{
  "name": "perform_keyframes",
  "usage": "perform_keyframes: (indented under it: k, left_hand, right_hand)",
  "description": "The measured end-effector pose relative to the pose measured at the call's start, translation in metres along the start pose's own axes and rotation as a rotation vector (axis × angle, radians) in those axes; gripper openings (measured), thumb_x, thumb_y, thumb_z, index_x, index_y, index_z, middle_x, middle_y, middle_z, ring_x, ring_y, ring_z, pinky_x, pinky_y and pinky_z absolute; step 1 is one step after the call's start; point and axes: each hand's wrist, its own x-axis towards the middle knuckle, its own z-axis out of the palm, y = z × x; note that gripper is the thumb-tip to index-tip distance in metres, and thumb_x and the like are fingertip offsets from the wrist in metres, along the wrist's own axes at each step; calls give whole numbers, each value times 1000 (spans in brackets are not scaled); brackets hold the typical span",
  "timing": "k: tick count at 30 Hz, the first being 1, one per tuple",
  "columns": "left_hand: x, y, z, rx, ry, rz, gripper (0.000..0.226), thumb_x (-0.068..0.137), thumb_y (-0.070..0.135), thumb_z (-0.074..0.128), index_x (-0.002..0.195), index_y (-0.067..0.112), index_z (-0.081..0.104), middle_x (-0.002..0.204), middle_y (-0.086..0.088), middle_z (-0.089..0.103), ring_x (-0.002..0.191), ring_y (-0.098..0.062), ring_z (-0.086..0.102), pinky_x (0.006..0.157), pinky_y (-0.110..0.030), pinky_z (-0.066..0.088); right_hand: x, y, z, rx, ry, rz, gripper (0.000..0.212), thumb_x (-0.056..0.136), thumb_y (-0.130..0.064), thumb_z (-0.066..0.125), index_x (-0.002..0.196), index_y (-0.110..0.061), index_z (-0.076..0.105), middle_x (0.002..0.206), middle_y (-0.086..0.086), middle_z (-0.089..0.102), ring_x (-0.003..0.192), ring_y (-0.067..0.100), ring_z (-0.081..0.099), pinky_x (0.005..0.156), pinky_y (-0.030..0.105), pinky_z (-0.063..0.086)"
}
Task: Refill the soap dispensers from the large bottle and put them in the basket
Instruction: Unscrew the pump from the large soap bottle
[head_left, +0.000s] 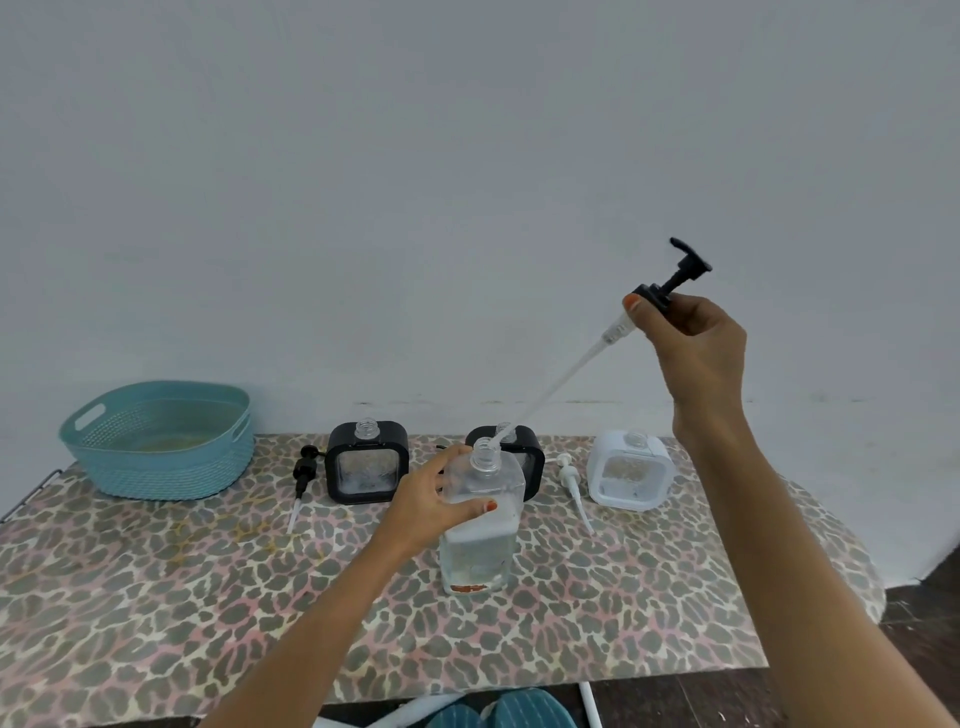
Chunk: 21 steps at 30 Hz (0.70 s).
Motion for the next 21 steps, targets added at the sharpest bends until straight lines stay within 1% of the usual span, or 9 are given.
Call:
perform_keyframes:
  k: [4,6,7,10,13,15,17,19,21]
  left_hand:
    - [1,-1,1,4,6,-11,67,70,14,78,129,20,46,114,15,44,106,-7,47,85,-19,39]
    - [1,-2,2,28,9,-14,69,70,15,77,130,18,45,120,8,46,107,-8,46,88,-21,39]
    - [2,-3,2,38,14,-14,69,70,16,77,131,18,45,124,4,47,107,-9,45,89,-22,39]
    - [3,-6,3,71,31,-26,72,70,19,77,133,18,42,136,-5,46,110,-11,44,91,-28,39]
    - [3,-9,4,112,32,-25,76,69,25,77,135,21,39,143,-6,41,123,-26,46,99,-36,40]
    - [3,-10,5,94,37,-23,75,70,22,76,135,21,39,144,-6,40,127,-29,44,101,-35,37]
    - [3,-10,4,66,41,-20,71,70,18,76,132,24,42,143,-6,41,128,-29,43,101,-35,36]
    - [3,-9,5,43,36,-10,62,71,15,76,120,35,45,139,-3,44,126,-28,45,102,-38,38]
    - [2,-8,7,36,37,-12,61,71,14,75,120,35,45,138,-3,44,124,-23,45,102,-38,38]
  right_hand:
    - [8,4,-27,71,96,51,22,78,-24,72,95,-11,65,75,-9,61,68,-1,55,69,10,46]
    - [13,15,-47,100,130,105,24,78,-25,72,95,-10,66,75,-7,60,71,3,55,73,15,47]
    - [14,23,-58,104,146,144,25,78,-26,72,95,-9,66,73,-6,58,69,4,54,72,16,47]
    - [12,59,-93,124,198,302,16,79,-21,70,85,-8,63,63,0,49,53,7,41,50,15,38]
    - [-1,106,-122,38,250,500,15,81,-18,69,72,-10,59,45,-3,45,41,7,33,37,17,29]
    - [-15,136,-136,-57,278,614,22,80,-19,69,64,-9,58,42,-3,48,38,7,37,39,18,31]
    - [-30,162,-144,-126,309,708,25,80,-20,70,63,-6,59,53,4,52,45,10,43,45,21,35]
    - [-41,183,-148,-180,339,760,26,78,-22,72,64,-3,61,58,7,55,50,13,48,49,23,38]
    - [-48,200,-148,-229,352,781,30,77,-24,73,58,-5,59,57,7,56,51,15,50,52,24,42]
